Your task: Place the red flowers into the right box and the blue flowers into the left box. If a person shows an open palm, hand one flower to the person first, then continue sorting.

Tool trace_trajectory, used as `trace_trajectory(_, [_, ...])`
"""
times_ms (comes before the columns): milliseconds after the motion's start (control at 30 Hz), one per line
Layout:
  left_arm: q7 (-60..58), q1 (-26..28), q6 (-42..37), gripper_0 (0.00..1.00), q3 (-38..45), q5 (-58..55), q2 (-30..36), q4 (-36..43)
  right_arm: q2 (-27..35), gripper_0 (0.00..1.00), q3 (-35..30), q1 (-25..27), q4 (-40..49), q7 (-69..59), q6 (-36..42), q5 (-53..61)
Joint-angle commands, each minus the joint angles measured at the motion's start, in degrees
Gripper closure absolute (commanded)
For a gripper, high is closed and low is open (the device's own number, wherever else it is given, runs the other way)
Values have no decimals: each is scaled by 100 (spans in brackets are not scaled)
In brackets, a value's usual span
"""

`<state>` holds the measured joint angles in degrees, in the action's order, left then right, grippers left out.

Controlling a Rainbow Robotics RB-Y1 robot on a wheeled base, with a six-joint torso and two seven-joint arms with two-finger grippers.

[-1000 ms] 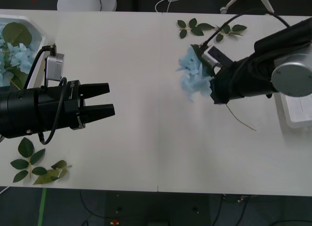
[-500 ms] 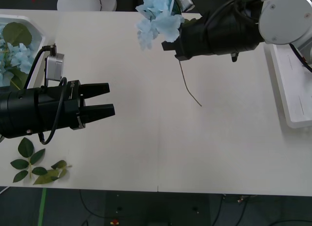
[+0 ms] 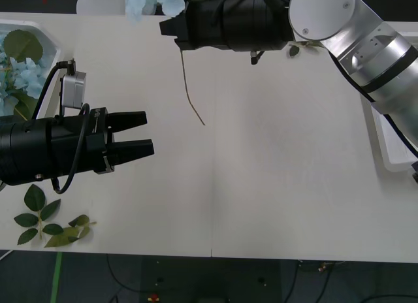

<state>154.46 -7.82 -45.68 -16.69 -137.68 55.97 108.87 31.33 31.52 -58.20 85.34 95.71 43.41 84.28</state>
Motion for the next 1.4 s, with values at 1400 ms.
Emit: trace_trajectory(1400, [54, -924, 472, 0, -317, -1174, -535, -1474, -760, 100, -173, -640, -316, 291, -421, -175])
